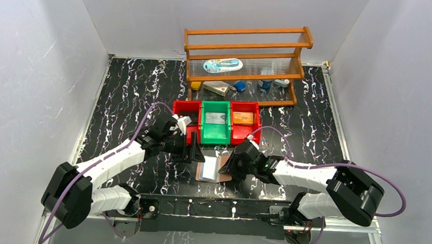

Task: Take the credit cards out of the card holder

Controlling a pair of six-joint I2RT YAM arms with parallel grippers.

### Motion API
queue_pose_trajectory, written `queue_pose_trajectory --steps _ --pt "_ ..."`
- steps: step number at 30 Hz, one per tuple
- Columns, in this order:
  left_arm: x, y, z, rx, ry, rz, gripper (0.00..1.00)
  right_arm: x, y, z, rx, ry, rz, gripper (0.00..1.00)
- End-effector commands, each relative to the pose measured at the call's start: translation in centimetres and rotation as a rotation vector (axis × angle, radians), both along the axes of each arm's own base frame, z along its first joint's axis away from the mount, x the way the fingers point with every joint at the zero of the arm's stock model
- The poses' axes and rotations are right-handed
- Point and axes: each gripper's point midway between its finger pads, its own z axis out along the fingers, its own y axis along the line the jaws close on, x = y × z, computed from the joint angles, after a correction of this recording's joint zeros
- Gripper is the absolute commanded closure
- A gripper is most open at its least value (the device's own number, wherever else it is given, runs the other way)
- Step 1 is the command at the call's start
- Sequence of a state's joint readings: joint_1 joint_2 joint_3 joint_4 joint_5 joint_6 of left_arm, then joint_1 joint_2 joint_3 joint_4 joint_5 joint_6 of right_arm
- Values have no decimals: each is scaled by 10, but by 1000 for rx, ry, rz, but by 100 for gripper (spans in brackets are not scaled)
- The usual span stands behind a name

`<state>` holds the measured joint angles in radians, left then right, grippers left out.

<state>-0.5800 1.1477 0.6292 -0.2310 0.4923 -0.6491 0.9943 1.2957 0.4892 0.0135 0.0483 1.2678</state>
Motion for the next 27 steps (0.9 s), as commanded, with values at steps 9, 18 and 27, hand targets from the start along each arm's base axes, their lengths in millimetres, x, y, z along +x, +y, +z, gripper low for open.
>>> queue_pose_trajectory --steps 9,18,27 --pt "-9 -29 -6 -37 70 -50 24 -1 -8 -8 44 44 -64 60" --pt "-14 -40 -21 -14 101 -50 28 -1 -9 -11 43 59 -65 60" --pt "-14 -52 -24 -27 102 -58 36 -2 -11 -15 39 74 -69 60"
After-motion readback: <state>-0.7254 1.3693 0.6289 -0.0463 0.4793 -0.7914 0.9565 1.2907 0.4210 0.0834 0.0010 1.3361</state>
